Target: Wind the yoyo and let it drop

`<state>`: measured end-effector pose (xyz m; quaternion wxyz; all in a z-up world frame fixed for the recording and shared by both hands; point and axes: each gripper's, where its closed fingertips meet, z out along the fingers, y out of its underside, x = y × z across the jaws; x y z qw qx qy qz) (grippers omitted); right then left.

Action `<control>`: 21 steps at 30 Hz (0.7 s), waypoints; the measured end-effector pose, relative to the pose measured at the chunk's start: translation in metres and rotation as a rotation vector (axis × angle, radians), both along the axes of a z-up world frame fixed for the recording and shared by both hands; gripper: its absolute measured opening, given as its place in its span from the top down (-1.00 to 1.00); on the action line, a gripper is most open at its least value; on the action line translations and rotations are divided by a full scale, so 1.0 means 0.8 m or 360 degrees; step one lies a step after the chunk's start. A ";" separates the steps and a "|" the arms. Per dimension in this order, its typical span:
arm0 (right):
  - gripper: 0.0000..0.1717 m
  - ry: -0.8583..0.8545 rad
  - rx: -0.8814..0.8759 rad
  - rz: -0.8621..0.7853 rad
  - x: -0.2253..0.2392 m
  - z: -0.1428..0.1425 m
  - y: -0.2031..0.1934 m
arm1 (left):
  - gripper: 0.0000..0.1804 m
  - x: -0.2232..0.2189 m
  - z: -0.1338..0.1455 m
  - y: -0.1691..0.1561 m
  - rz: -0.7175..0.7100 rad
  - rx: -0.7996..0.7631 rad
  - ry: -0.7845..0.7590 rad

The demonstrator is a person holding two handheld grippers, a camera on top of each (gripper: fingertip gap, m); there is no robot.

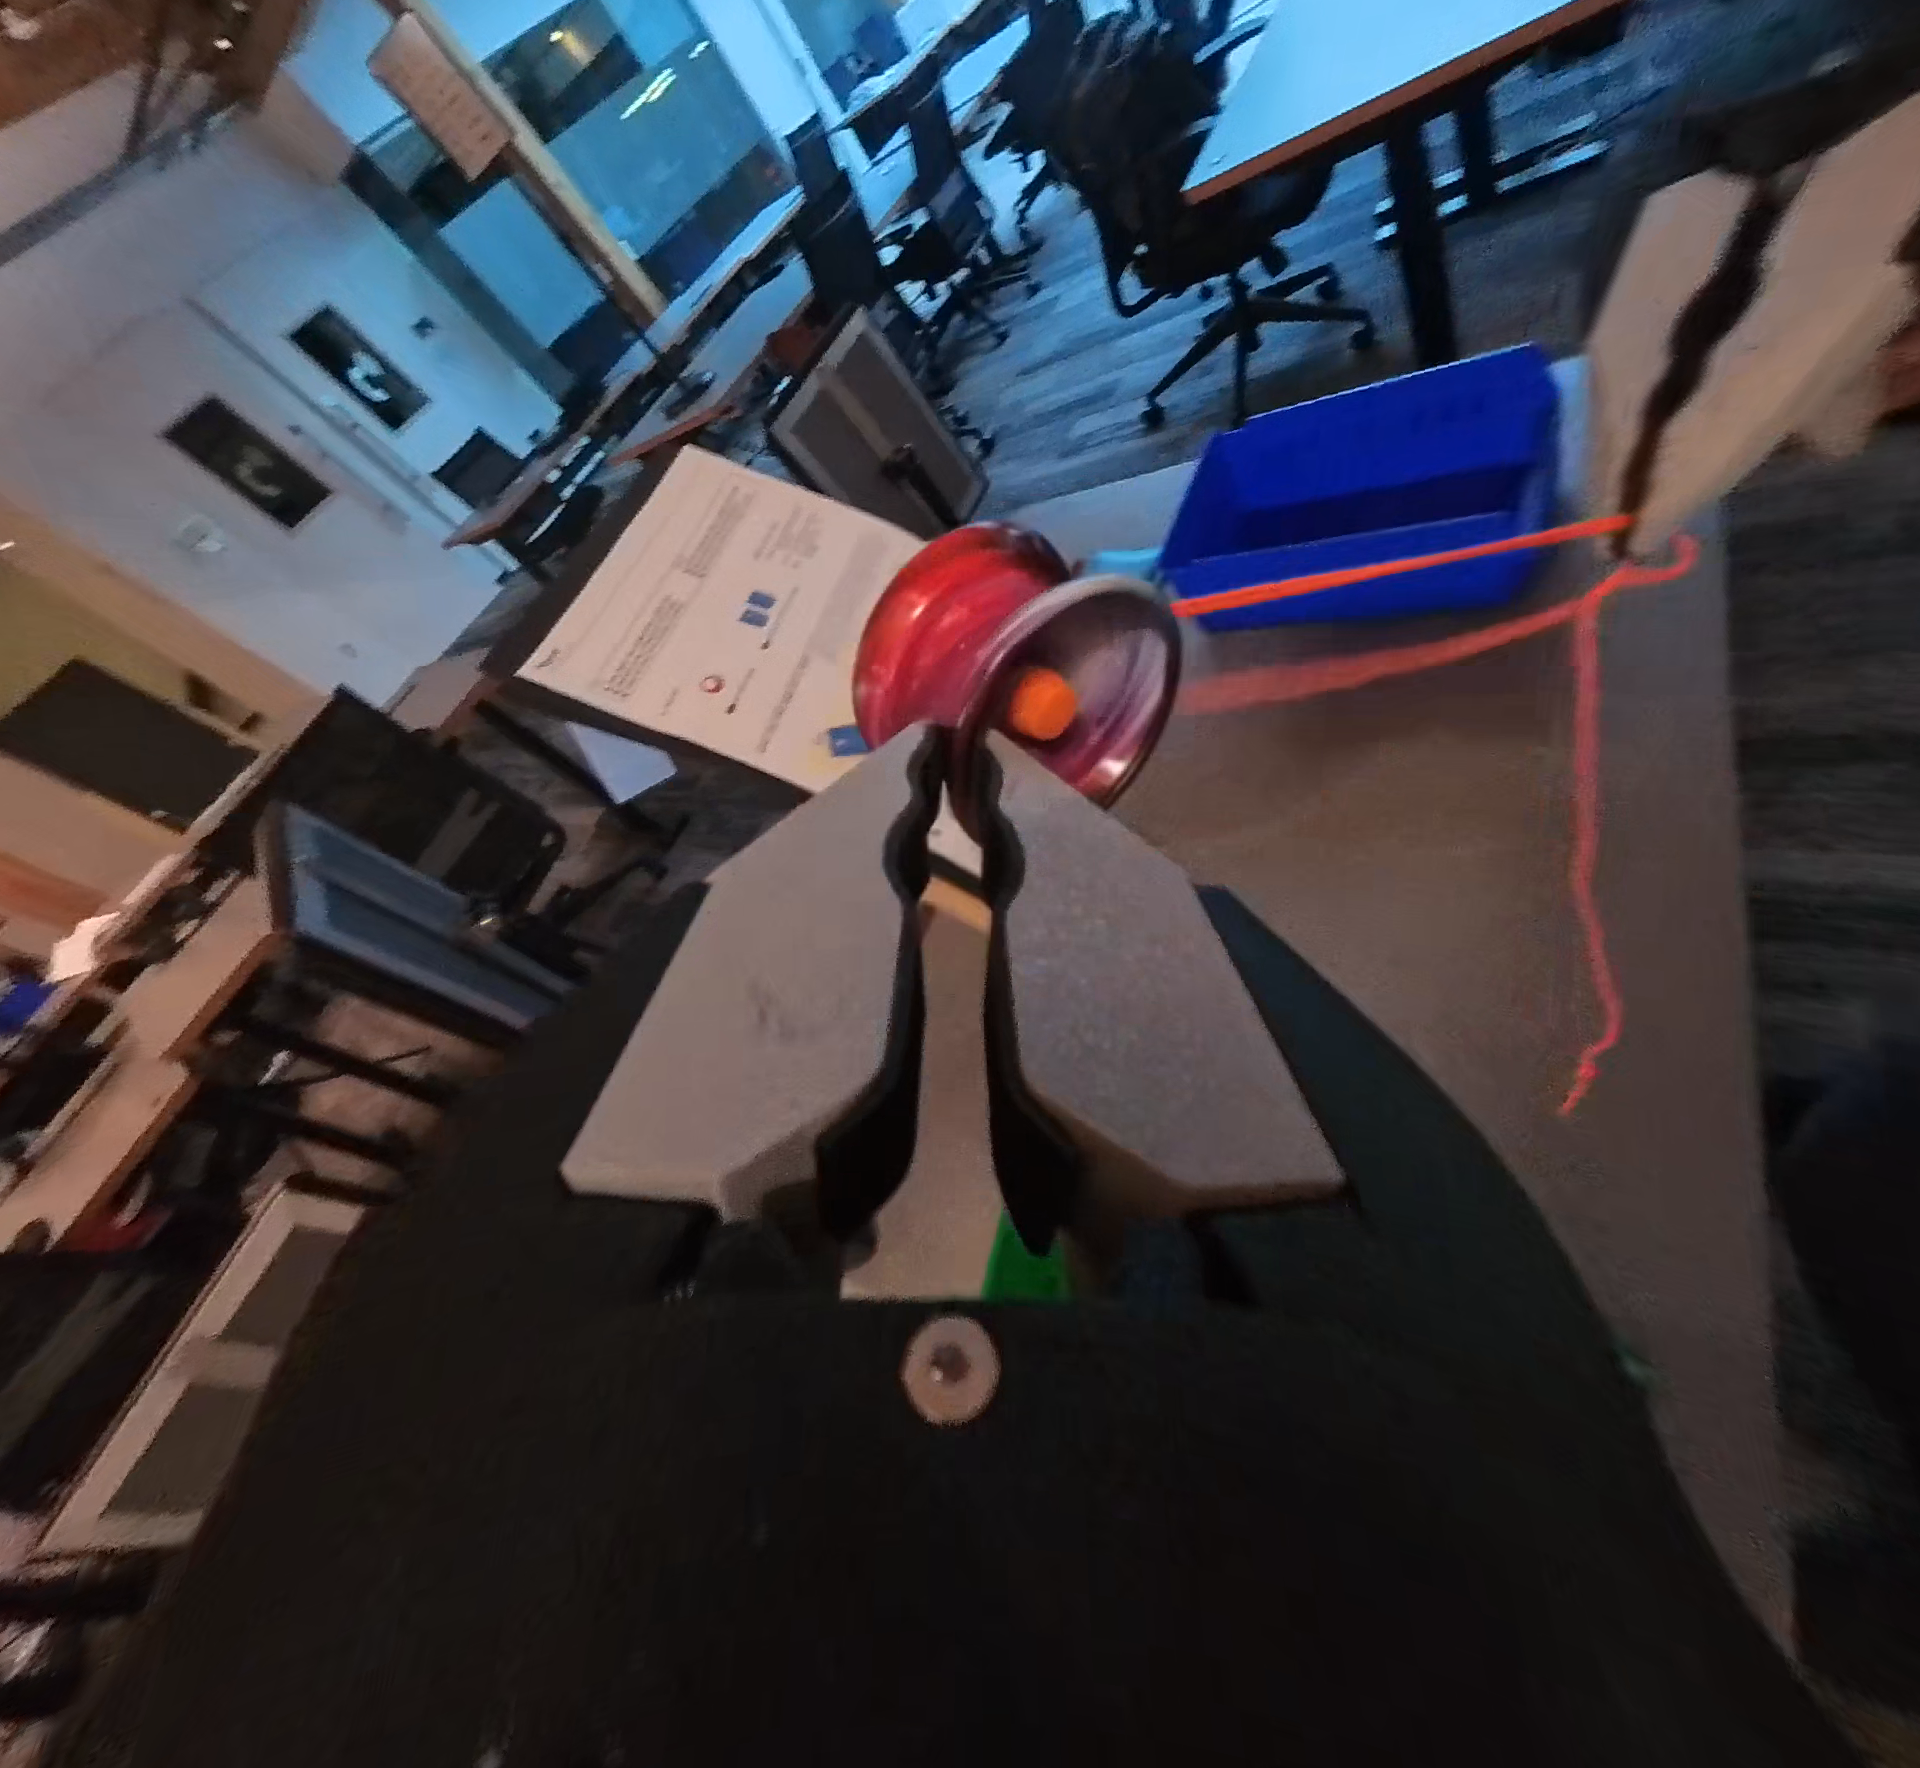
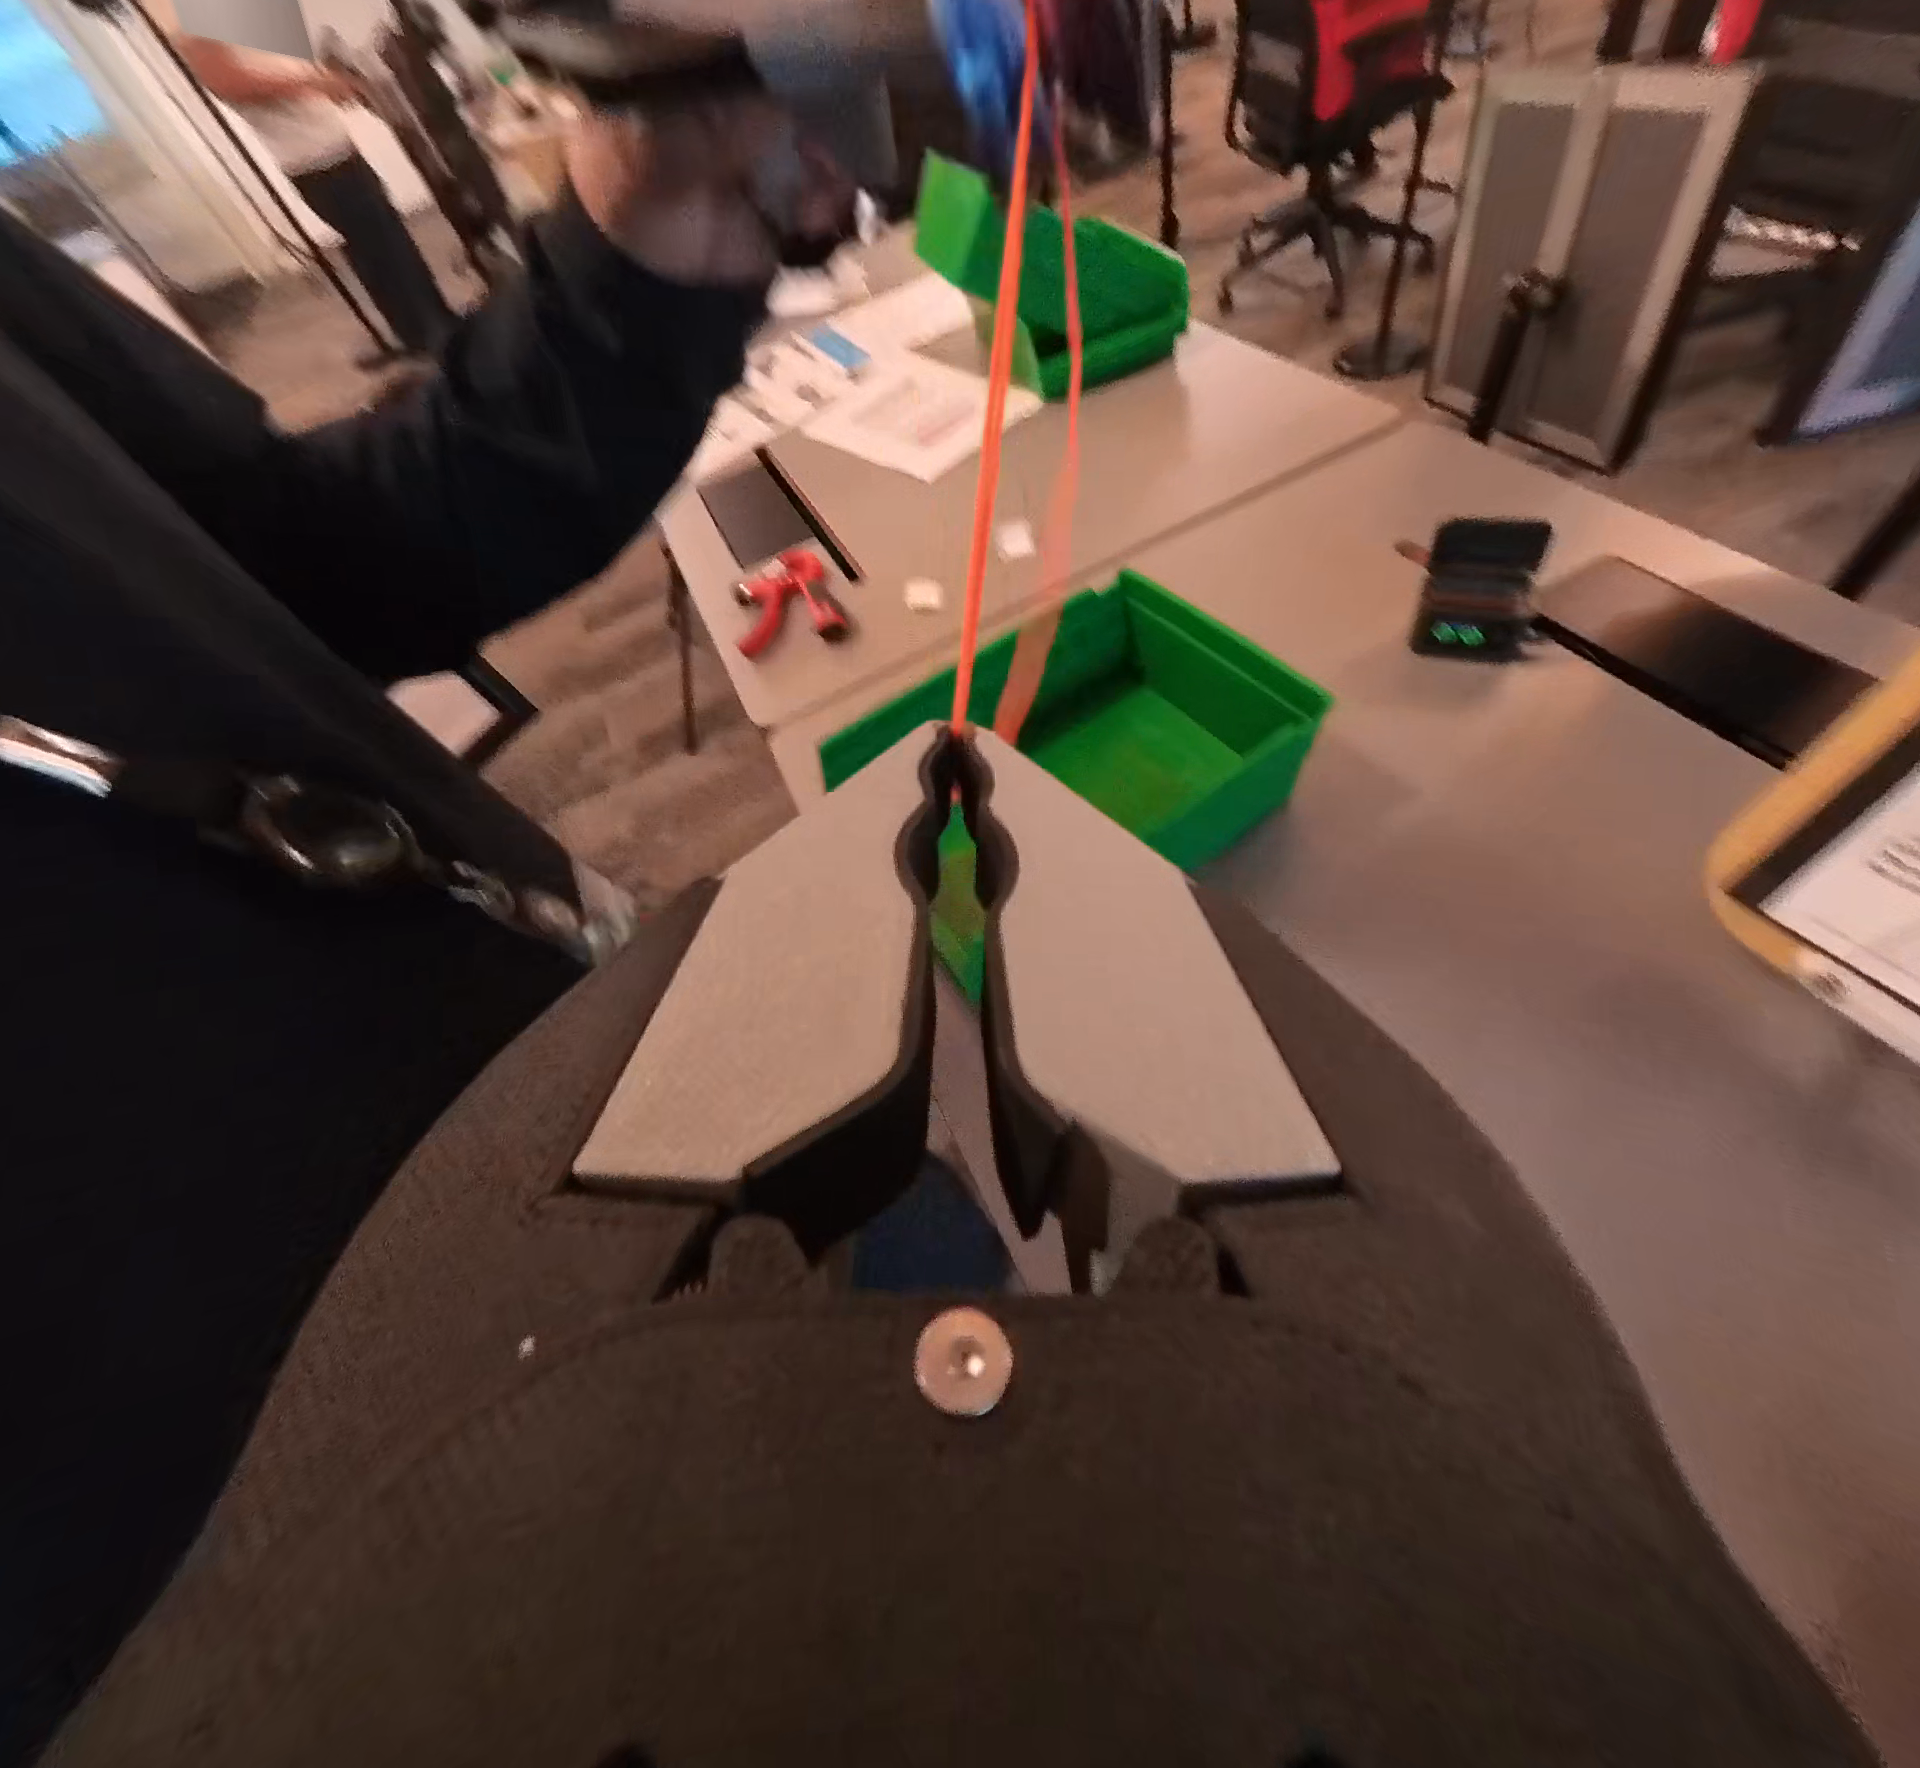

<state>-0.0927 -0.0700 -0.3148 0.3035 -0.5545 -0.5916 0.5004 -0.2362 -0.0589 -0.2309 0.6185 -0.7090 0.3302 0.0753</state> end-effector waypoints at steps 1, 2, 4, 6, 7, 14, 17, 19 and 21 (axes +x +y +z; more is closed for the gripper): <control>1.00 -0.0046 0.0053 -0.0057 0.010 -0.010 0.010 | 0.99 -0.009 0.000 0.002 0.0055 0.0011 0.0048; 1.00 -0.0084 0.0108 -0.0137 0.022 -0.018 0.024 | 0.99 -0.016 -0.002 0.003 0.0095 0.0007 0.0112; 1.00 -0.0140 0.0182 -0.0311 0.052 -0.026 0.057 | 0.99 -0.024 -0.012 0.004 0.0150 -0.0034 0.0275; 1.00 -0.0138 0.0184 -0.0500 0.089 -0.023 0.095 | 0.98 -0.028 -0.024 0.007 0.0184 -0.0070 0.0407; 1.00 -0.0120 0.0176 -0.0607 0.110 -0.019 0.117 | 0.98 -0.027 -0.031 0.008 0.0174 -0.0094 0.0433; 1.00 0.0504 -0.0275 -0.0896 0.221 0.062 0.180 | 0.98 0.029 -0.082 0.011 -0.0236 -0.0439 -0.0061; 0.87 0.0546 -0.0412 -0.0785 0.213 0.061 0.166 | 0.99 0.041 -0.072 0.024 -0.0273 -0.0465 -0.0491; 0.67 0.0396 -0.0365 -0.0782 0.196 0.035 0.160 | 0.99 0.041 -0.065 0.031 -0.0272 -0.0465 -0.0632; 0.48 0.0259 -0.0339 -0.0774 0.177 0.012 0.154 | 0.99 0.046 -0.062 0.034 -0.0305 -0.0498 -0.0687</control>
